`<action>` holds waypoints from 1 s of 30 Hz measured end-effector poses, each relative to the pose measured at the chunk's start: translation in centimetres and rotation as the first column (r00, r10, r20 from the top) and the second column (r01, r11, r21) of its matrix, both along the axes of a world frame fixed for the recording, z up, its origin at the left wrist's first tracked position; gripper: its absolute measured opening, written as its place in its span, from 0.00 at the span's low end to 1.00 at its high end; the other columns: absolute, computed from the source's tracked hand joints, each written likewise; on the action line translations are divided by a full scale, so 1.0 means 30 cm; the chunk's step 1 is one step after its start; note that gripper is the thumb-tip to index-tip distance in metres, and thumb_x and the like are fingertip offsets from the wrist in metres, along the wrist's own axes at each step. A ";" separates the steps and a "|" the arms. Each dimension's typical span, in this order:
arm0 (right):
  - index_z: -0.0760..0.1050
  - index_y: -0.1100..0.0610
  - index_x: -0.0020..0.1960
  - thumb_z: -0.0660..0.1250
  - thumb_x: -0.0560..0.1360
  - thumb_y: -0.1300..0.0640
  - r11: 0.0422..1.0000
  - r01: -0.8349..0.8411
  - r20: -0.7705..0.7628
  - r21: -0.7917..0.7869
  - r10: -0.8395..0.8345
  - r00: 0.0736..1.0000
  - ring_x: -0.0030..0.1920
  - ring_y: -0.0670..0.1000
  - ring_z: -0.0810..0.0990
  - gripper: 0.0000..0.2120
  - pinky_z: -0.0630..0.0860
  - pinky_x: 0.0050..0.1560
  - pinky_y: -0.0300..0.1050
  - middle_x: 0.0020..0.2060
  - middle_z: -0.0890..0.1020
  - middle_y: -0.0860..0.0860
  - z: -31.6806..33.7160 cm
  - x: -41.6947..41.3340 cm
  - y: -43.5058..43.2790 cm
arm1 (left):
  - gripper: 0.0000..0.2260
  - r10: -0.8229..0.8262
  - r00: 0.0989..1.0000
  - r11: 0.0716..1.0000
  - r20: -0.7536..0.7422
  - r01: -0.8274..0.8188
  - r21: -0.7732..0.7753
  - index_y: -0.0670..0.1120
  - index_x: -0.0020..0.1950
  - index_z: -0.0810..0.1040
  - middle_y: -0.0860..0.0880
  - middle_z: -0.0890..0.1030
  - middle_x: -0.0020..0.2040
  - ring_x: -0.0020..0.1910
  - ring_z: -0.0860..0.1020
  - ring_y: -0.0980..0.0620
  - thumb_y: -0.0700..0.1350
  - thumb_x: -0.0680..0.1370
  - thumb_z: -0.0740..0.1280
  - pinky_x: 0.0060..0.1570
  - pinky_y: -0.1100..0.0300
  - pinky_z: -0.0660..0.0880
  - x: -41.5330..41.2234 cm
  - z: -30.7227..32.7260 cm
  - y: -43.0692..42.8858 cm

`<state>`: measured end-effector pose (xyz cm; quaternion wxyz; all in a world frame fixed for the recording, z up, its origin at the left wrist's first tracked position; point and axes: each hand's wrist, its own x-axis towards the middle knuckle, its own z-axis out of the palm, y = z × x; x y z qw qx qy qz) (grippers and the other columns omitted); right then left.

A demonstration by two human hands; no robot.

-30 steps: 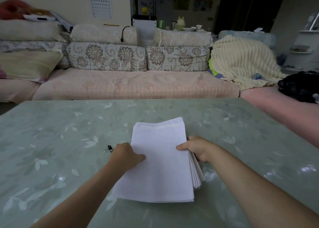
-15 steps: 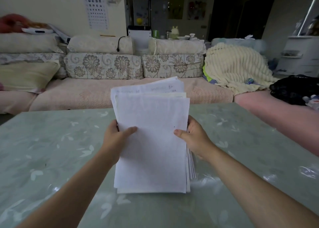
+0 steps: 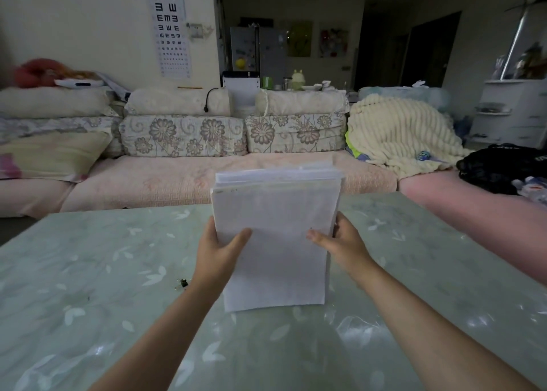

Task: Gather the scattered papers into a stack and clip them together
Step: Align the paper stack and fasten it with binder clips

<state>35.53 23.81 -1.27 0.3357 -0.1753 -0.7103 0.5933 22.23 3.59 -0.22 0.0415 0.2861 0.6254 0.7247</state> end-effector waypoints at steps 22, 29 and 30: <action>0.76 0.52 0.58 0.64 0.65 0.59 0.996 0.086 0.020 0.004 -0.086 0.996 0.50 0.51 0.84 0.21 0.79 0.52 0.53 0.48 0.85 0.50 0.021 -0.058 -0.039 | 0.17 0.042 0.990 0.999 -0.137 -0.043 -0.003 0.53 0.55 0.76 0.52 0.82 0.48 0.42 0.81 0.63 0.40 0.68 0.67 0.36 0.68 0.77 -0.016 0.087 0.032; 0.57 0.64 0.76 0.72 0.66 0.63 0.570 0.477 -0.239 0.669 -0.443 0.864 0.74 0.60 0.62 0.43 0.61 0.74 0.55 0.72 0.64 0.60 0.167 -0.043 -0.057 | 0.17 0.068 0.924 0.974 -0.375 -0.143 -0.177 0.52 0.57 0.74 0.59 0.80 0.45 0.40 0.79 0.66 0.36 0.74 0.70 0.38 0.67 0.73 -0.001 0.119 0.032; 0.55 0.65 0.77 0.72 0.66 0.63 0.441 0.456 -0.292 0.773 -0.391 0.873 0.76 0.61 0.59 0.44 0.58 0.75 0.58 0.74 0.62 0.61 0.216 -0.028 -0.063 | 0.16 0.062 0.902 0.962 -0.428 -0.168 -0.215 0.52 0.58 0.73 0.57 0.80 0.43 0.38 0.78 0.64 0.38 0.74 0.70 0.36 0.67 0.71 0.008 0.130 0.034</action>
